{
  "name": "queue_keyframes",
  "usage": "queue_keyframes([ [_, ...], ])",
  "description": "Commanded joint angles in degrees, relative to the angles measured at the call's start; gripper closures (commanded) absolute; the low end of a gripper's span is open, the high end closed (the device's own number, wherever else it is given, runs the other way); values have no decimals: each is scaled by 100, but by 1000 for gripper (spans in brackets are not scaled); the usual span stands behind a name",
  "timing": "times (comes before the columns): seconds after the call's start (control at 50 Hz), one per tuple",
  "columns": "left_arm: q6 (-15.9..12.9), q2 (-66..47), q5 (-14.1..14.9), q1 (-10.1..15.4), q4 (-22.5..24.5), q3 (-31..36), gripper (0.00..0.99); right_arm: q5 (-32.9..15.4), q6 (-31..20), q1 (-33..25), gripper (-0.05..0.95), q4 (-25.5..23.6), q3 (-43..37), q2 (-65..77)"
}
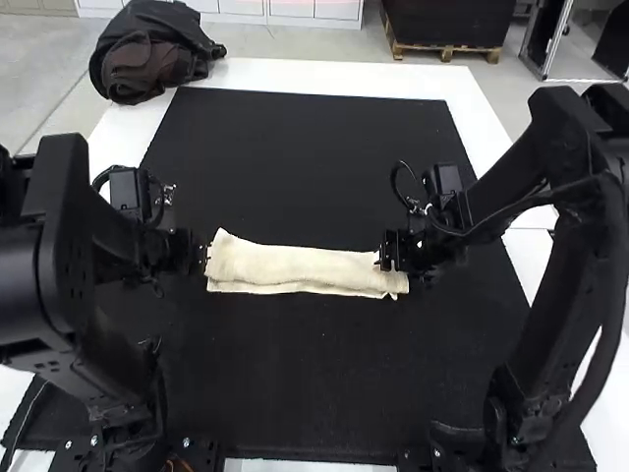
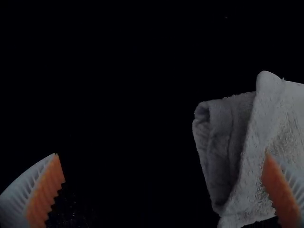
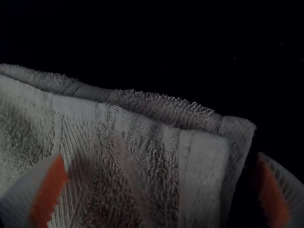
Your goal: Fold the towel.
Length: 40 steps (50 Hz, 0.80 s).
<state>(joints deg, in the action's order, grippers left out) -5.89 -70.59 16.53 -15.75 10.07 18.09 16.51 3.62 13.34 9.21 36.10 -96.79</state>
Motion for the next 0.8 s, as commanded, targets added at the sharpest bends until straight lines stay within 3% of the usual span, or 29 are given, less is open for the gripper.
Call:
queue_keyframes([
  [0.0,53,238,78,-34,-5,160,26,98,69,116,7,125,64,-305],
  [0.04,62,282,78,-25,-13,160,26,107,78,133,48,125,64,-367],
  [0.08,70,309,78,-16,-13,160,26,221,122,151,213,125,55,-419],
  [0.12,79,326,78,-16,-5,160,26,520,157,169,492,116,29,-454],
  [0.16,88,335,78,-16,-5,160,26,862,166,151,908,116,-33,-481],
  [0.18,97,335,78,-16,4,160,26,906,183,169,936,107,-33,-490],
  [0.38,106,344,60,-34,4,160,28,845,157,-16,923,-174,-50,-402],
  [0.62,141,344,-19,-25,75,178,28,810,43,-948,923,-447,73,73],
  [0.78,132,344,-115,-16,92,178,28,845,-230,-1159,925,-983,337,319],
])
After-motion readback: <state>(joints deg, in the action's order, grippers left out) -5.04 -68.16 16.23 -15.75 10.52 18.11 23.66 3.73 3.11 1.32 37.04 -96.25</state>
